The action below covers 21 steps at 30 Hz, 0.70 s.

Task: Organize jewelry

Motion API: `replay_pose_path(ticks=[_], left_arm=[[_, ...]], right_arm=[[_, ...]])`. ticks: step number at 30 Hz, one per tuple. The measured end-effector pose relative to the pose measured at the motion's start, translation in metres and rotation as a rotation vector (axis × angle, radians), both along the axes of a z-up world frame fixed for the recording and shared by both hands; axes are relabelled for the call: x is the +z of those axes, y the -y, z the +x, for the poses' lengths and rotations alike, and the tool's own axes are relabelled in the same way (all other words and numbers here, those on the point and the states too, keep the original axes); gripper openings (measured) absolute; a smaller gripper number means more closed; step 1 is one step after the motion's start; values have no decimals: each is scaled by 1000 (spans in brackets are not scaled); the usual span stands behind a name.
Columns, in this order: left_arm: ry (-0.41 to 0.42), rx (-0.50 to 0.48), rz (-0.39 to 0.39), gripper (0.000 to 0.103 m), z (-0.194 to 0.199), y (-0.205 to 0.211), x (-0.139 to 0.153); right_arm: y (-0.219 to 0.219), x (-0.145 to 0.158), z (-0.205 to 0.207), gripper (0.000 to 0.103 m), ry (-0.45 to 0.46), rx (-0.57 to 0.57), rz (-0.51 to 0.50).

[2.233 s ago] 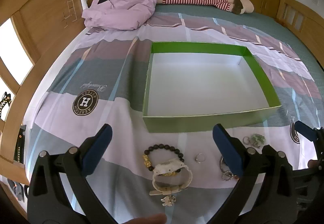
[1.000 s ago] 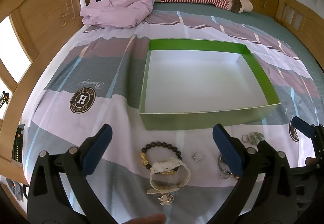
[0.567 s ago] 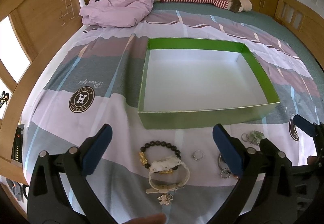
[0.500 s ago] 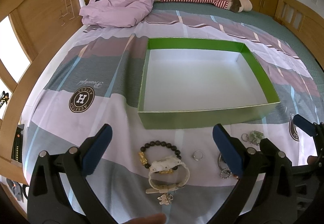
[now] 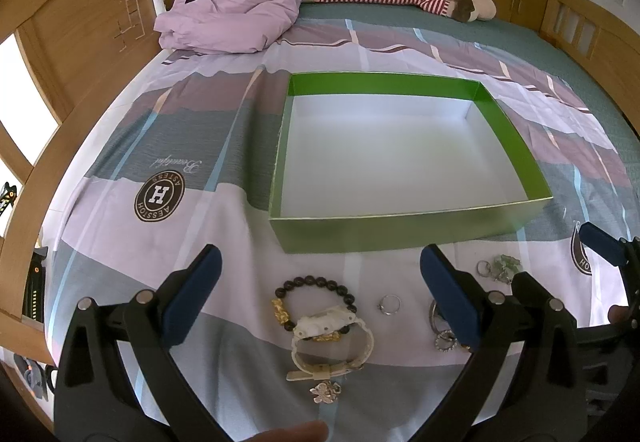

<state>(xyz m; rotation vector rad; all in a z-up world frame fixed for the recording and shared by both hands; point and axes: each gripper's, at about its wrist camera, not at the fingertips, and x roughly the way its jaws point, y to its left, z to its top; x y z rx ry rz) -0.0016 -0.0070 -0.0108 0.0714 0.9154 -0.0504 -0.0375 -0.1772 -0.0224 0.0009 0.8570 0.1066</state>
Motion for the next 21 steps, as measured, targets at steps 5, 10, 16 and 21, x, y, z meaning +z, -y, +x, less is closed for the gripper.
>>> replay_pose_path(ticks=[5, 10, 16, 21], left_arm=[[-2, -2, 3, 101, 0, 1, 0], [-5, -7, 6, 101, -1, 3, -3], [-47, -79, -39, 101, 8, -4, 0], [-126, -108, -98, 86, 18, -21, -5]], right_arm=[[0, 0, 0, 102, -1, 0, -3], [0, 0, 0, 102, -2, 6, -4], [6, -10, 7, 102, -69, 7, -26], [22, -32, 14, 87, -166, -28, 14]])
